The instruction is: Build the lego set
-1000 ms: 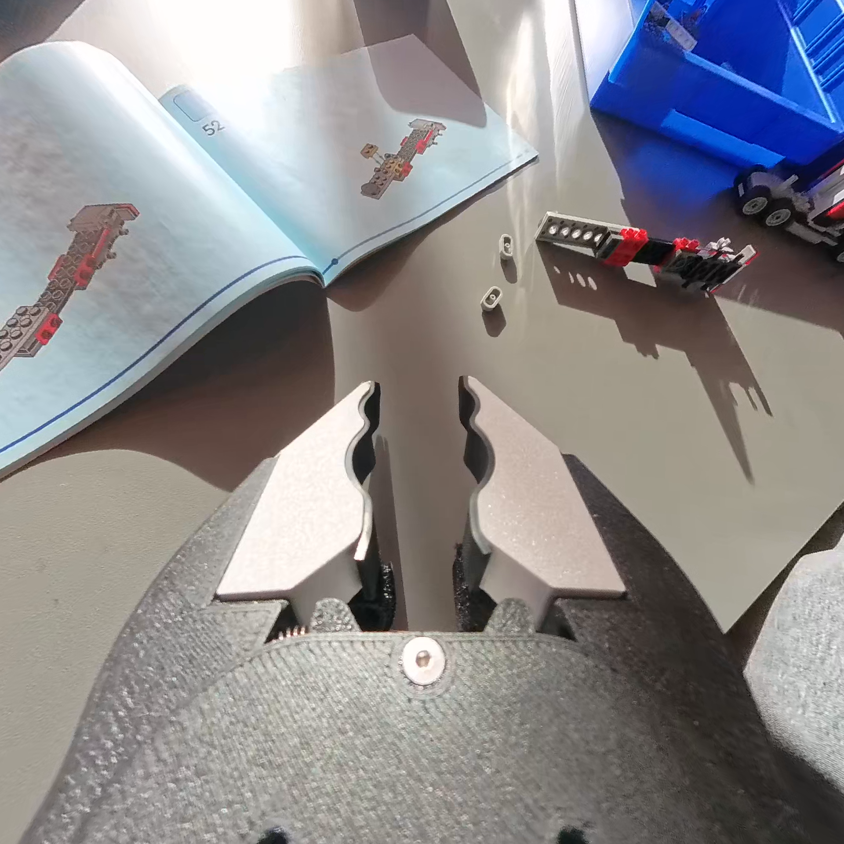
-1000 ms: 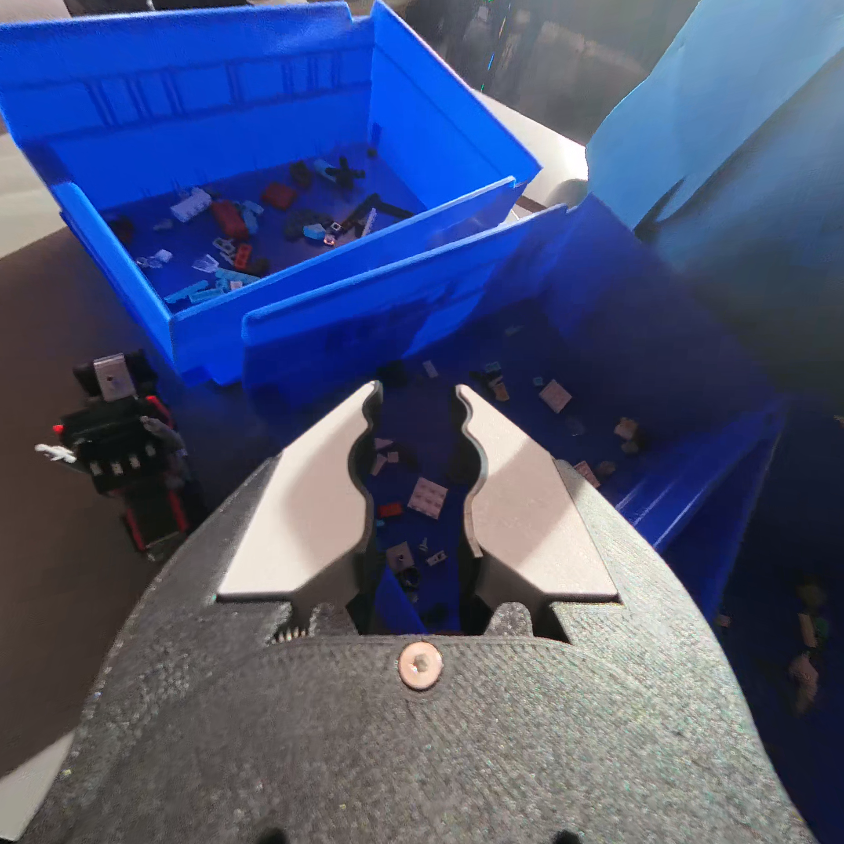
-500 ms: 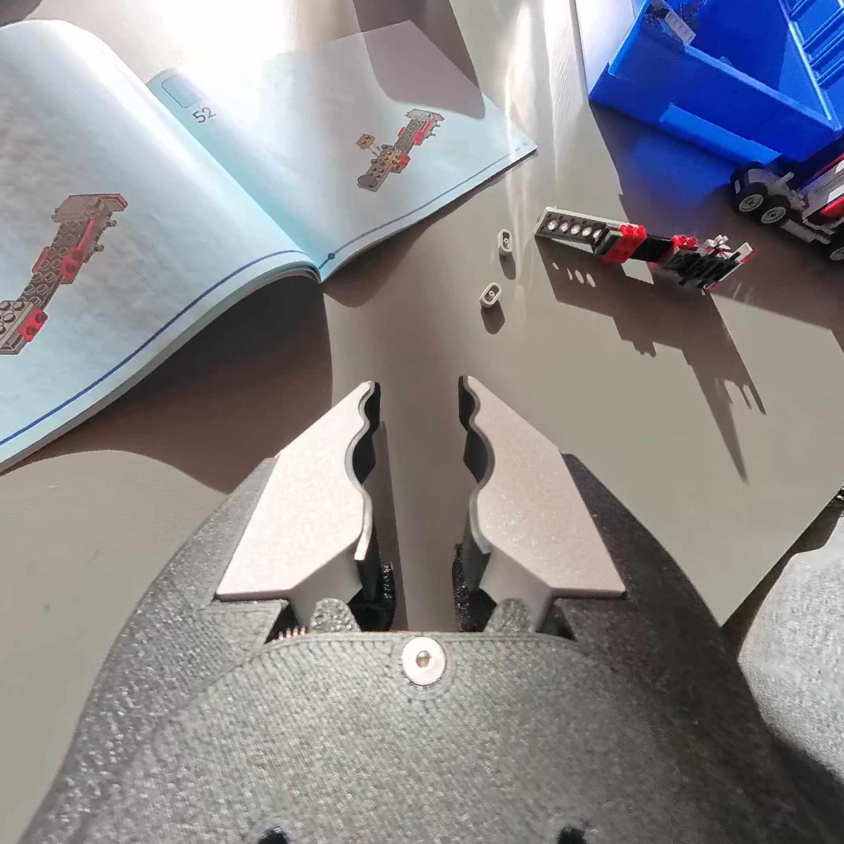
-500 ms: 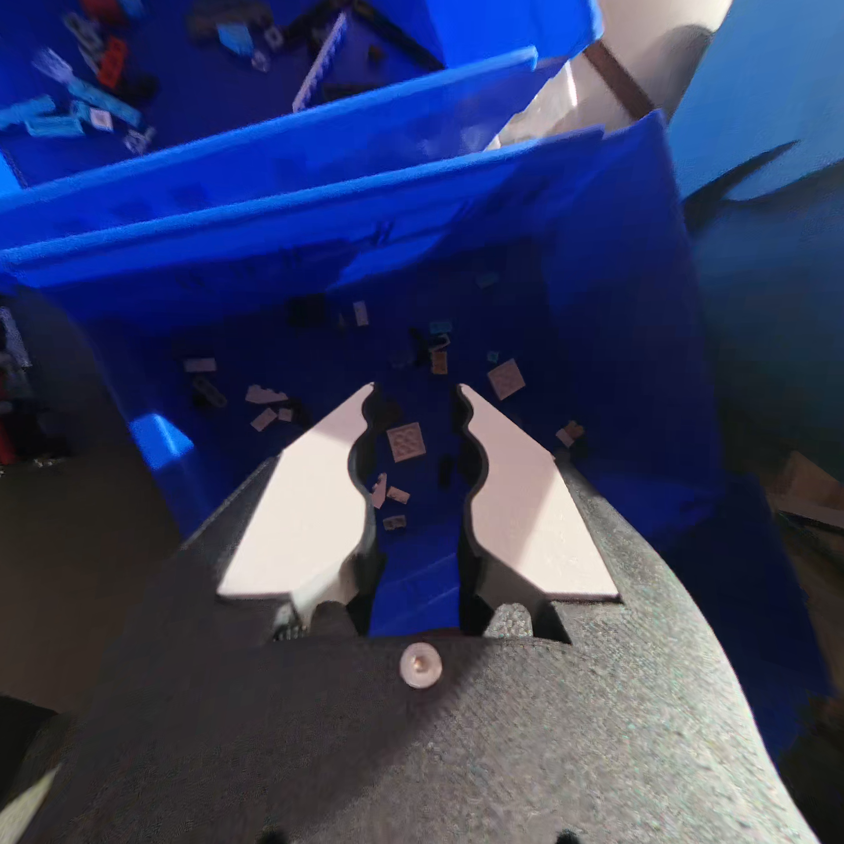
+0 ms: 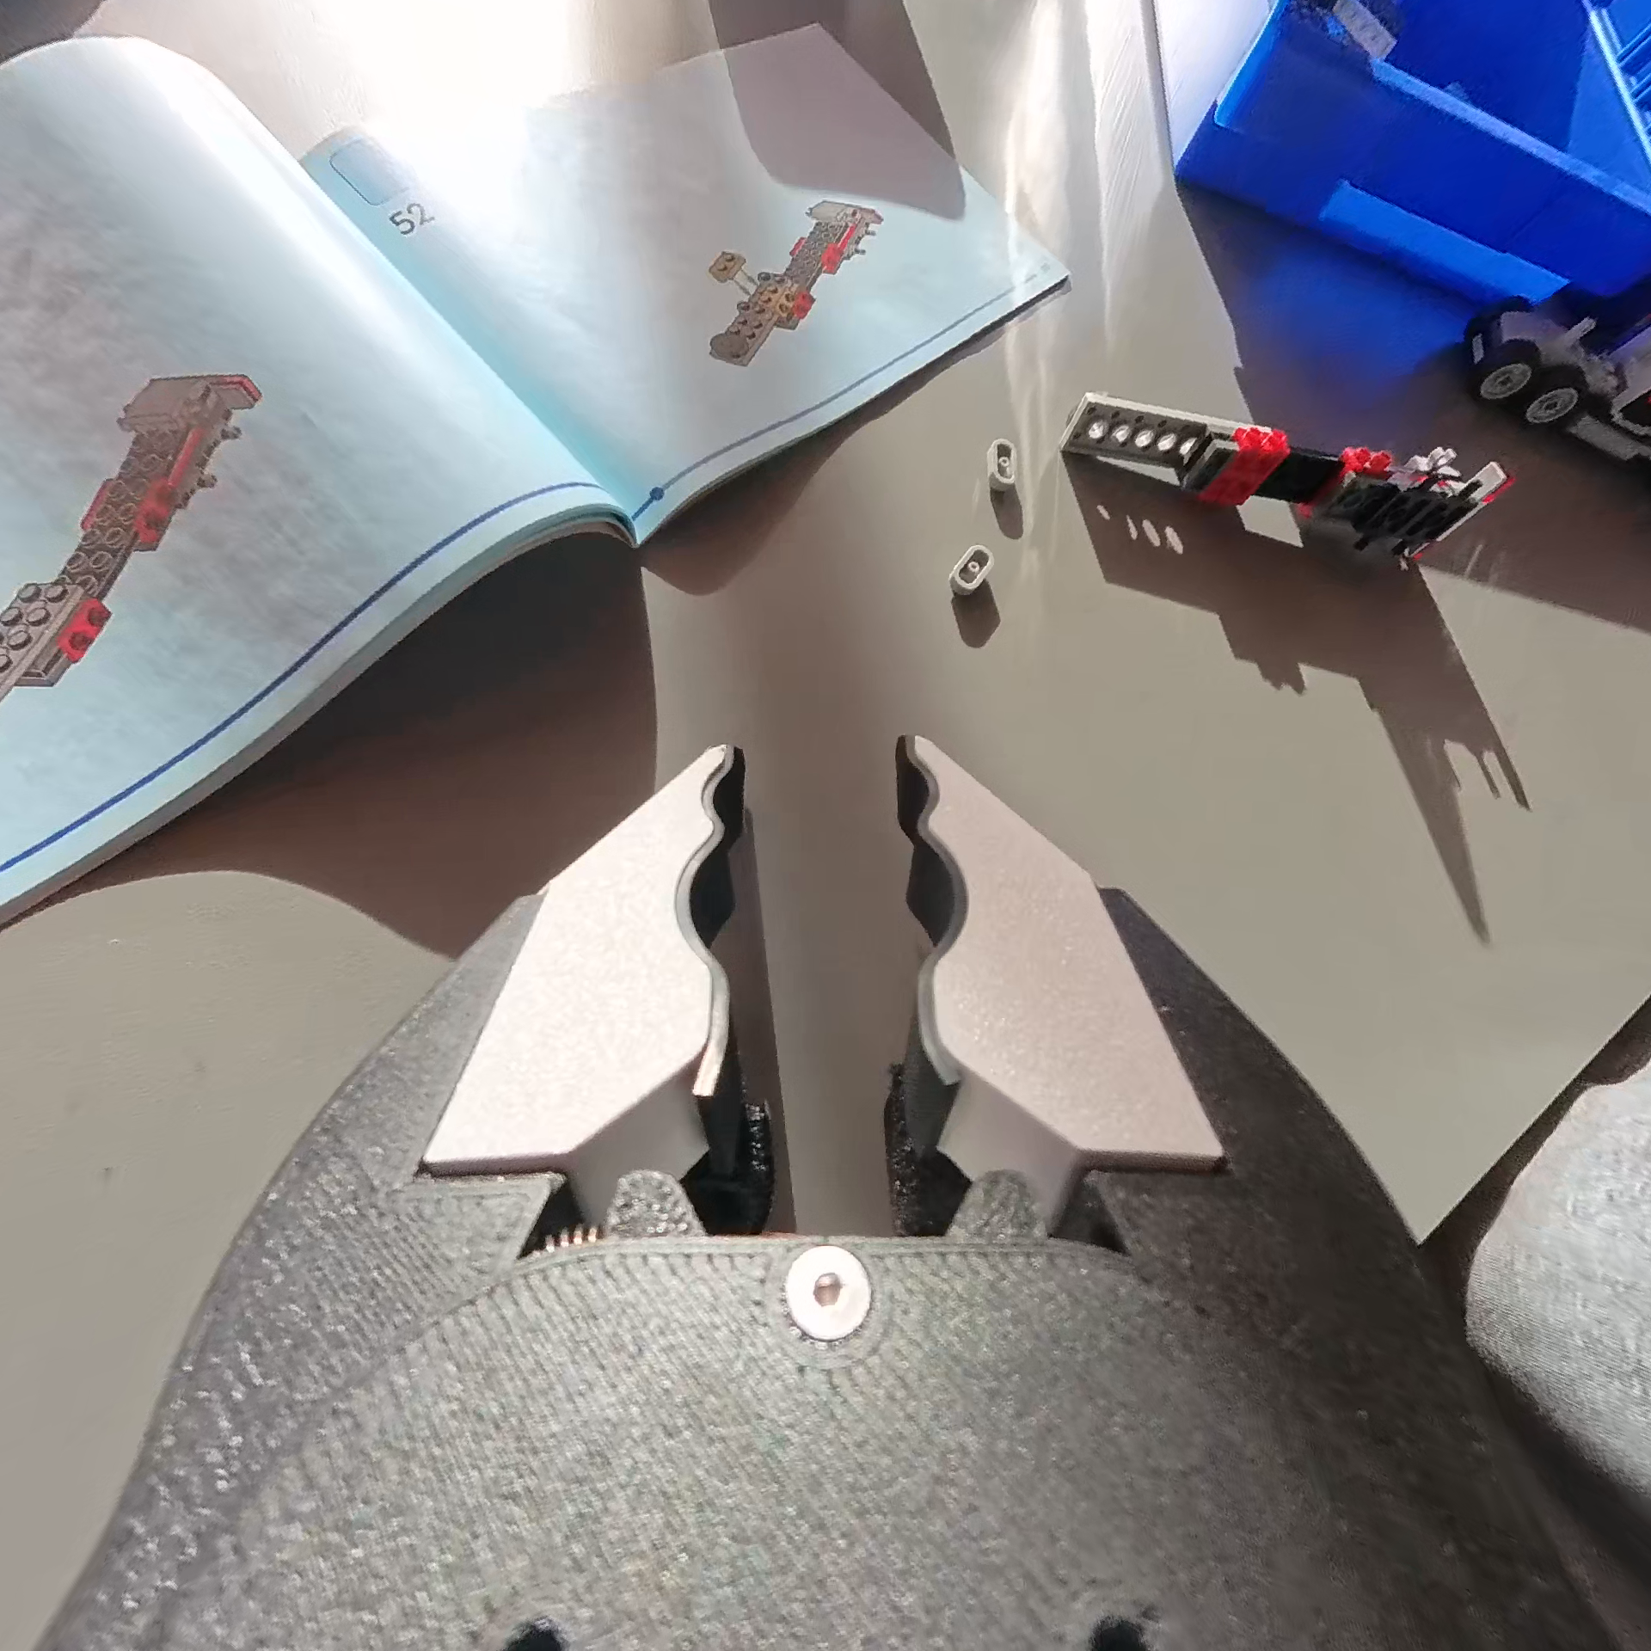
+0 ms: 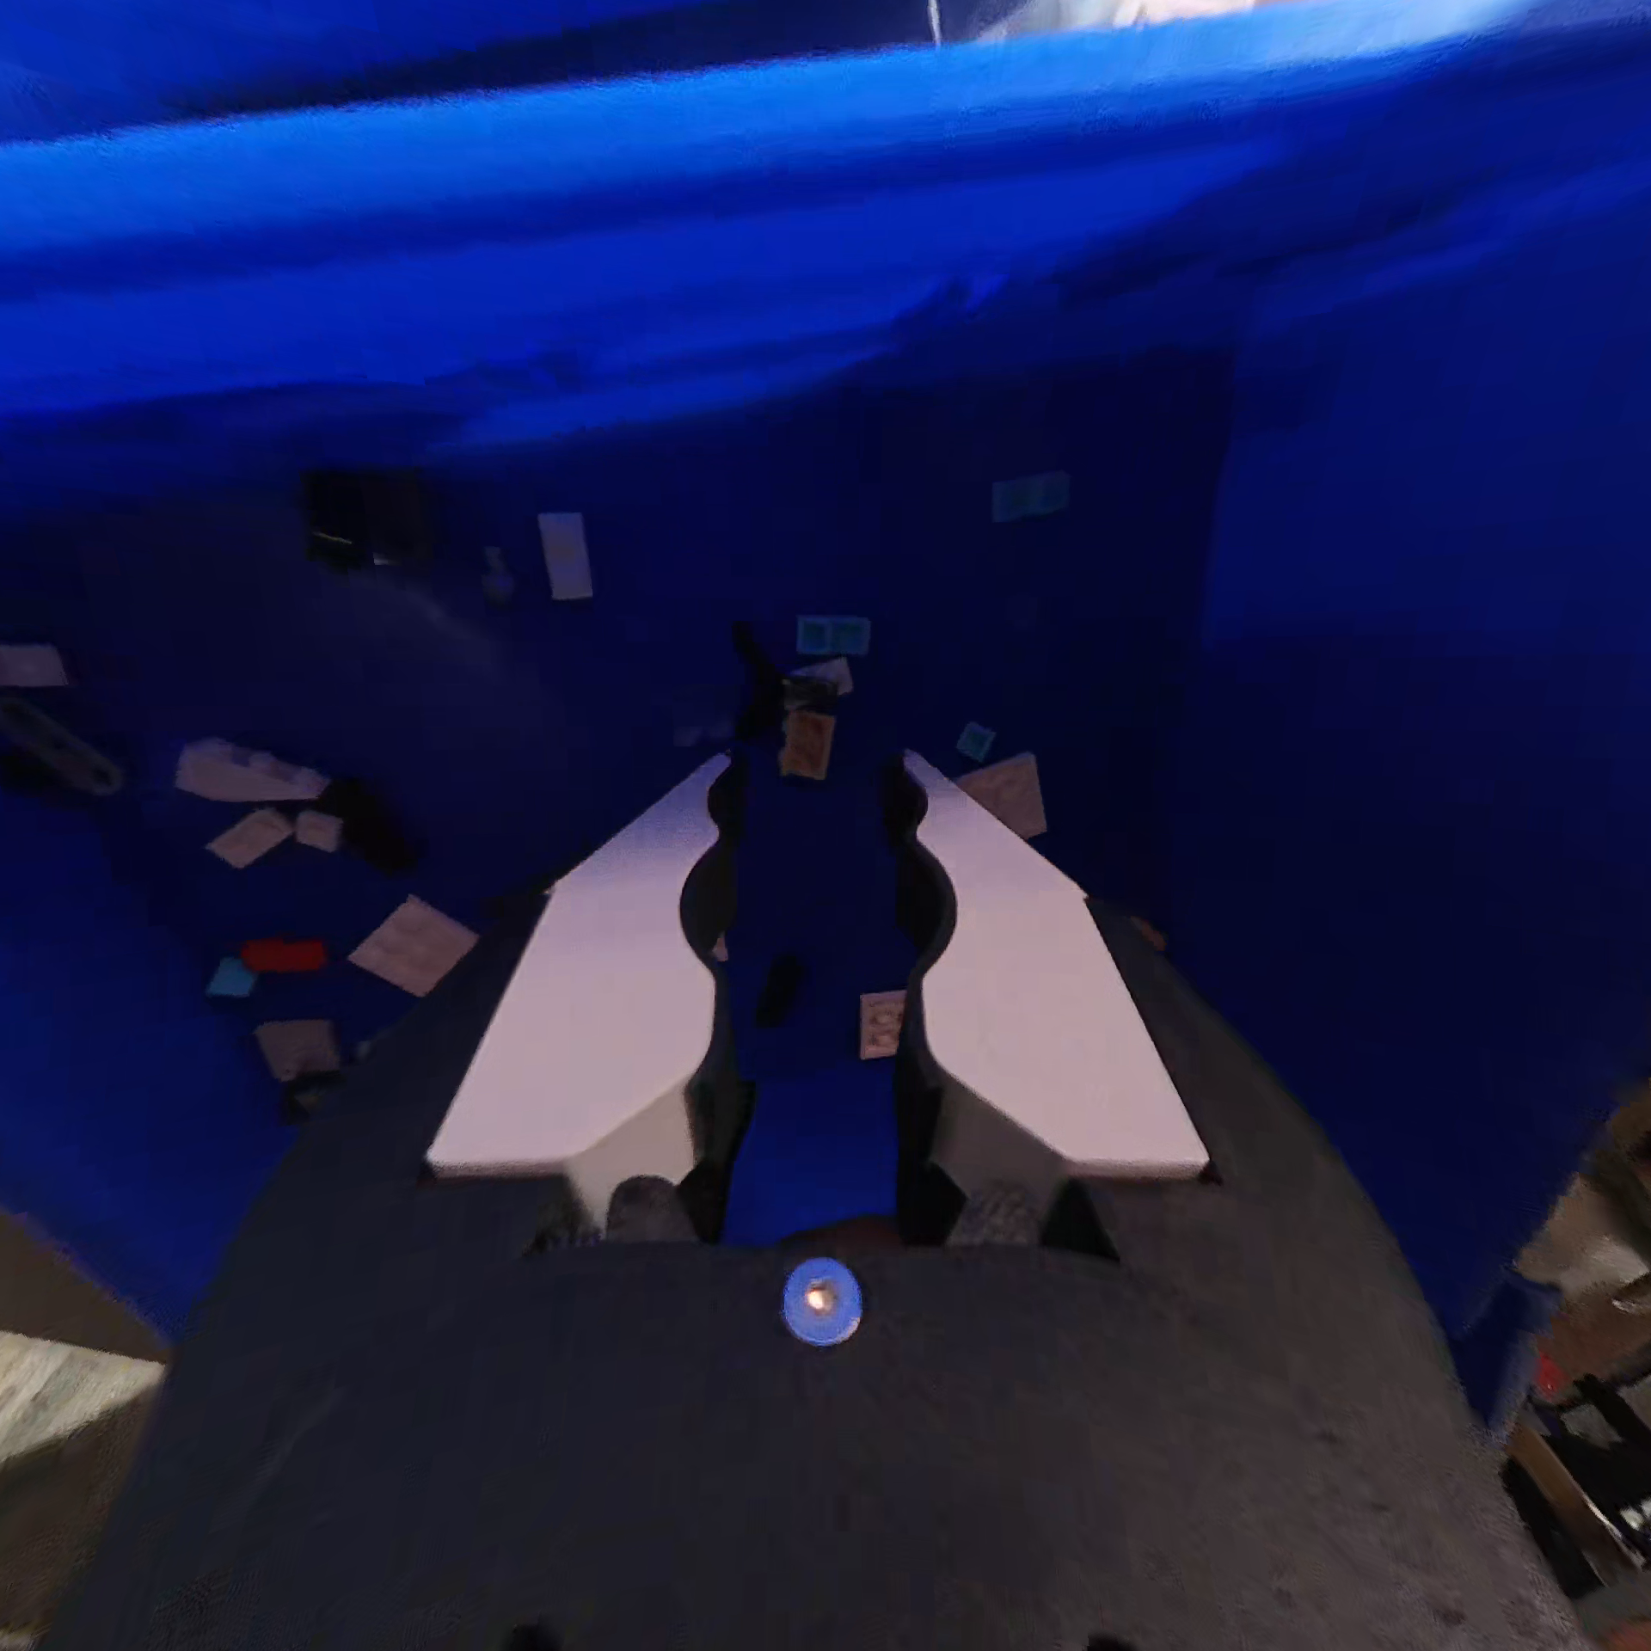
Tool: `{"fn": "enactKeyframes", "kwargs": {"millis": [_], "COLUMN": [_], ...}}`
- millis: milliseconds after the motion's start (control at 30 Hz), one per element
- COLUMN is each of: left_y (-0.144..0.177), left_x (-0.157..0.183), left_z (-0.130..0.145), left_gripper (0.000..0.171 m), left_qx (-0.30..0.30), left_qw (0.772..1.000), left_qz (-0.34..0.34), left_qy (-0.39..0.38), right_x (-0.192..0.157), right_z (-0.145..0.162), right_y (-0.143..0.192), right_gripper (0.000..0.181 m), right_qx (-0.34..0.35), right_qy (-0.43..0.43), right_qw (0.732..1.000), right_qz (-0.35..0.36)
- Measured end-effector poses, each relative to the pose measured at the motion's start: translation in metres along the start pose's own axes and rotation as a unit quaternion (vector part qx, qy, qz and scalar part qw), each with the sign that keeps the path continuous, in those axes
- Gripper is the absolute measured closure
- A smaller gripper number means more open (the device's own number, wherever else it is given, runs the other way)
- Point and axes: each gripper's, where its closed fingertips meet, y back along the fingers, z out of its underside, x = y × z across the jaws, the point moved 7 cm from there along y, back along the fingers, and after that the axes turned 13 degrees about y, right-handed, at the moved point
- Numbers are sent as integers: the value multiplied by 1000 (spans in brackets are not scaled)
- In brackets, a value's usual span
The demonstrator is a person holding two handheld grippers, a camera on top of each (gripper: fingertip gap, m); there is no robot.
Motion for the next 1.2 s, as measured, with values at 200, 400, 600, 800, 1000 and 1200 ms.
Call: {"fn": "enactKeyframes", "kwargs": {"millis": [200, 400, 600, 800, 1000, 1200], "left_y": [0, 1, 2, -3, 2, 8], "left_x": [0, 0, -1, 2, 1, -1], "left_z": [0, 0, -1, -1, -2, -2], "left_gripper": [136, 136, 136, 136, 136, 136], "left_qx": [-1, -1, 1, -21, -2, 13], "left_qw": [1000, 1000, 1000, 999, 999, 997], "left_qz": [4, 16, 28, 32, 52, 75], "left_qy": [4, 6, 14, -3, 9, 30], "right_x": [3, -4, -70, -213, -331, -352], "right_z": [0, 4, -30, -106, -190, -221], "right_y": [-14, 16, 135, 150, 72, 28], "right_gripper": [165, 165, 166, 166, 166, 165], "right_qx": [1, 34, 284, 447, 461, 414], "right_qy": [-8, -34, -70, -23, 5, 1], "right_qw": [999, 999, 955, 893, 871, 903], "right_qz": [-31, 3, 57, -41, -168, -112]}}
